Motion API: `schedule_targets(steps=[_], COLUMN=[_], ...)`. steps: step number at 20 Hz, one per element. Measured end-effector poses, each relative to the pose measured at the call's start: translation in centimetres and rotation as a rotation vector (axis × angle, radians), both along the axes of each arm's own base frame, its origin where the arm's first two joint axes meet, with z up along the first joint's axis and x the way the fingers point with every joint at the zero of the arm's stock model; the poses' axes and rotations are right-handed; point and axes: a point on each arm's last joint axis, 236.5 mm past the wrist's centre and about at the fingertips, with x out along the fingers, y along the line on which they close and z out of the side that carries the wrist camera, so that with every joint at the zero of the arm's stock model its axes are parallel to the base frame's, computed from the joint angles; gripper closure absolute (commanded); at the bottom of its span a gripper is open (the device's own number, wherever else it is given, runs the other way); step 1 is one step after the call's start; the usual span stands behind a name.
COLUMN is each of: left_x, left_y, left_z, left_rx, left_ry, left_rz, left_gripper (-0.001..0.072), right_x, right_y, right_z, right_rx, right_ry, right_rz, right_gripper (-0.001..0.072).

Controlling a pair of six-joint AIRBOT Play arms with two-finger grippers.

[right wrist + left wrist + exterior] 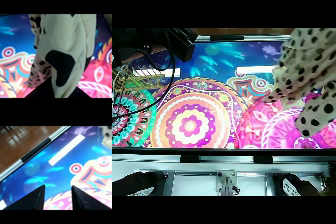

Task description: Fold the shirts.

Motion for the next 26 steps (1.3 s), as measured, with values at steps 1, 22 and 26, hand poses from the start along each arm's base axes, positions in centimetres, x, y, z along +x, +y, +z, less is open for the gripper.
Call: schedule_targets(steps=[1,22,26], left_x=[0.1,0.3,0.5], left_y=[0.1,0.4,0.3], left_z=[0.0,0.0,-0.3], left_rx=[0.000,0.001,0.004], left_ry=[0.000,0.000,0.003], left_rz=[0.003,0.011,0.011], left_gripper=[0.0289,0.0289,0.0289], right_x=[-0.8,-9.6,-9.8], right_y=[-1.2,-17.4,-19.3], right_z=[-0.5,-3.0,-2.5], right_rx=[0.006,-0.004,-0.021], right_ry=[0.030,0.167,0.133], right_rz=[-0.044,-0.608,-0.643], right_gripper=[0.0641,0.0642,0.0642])
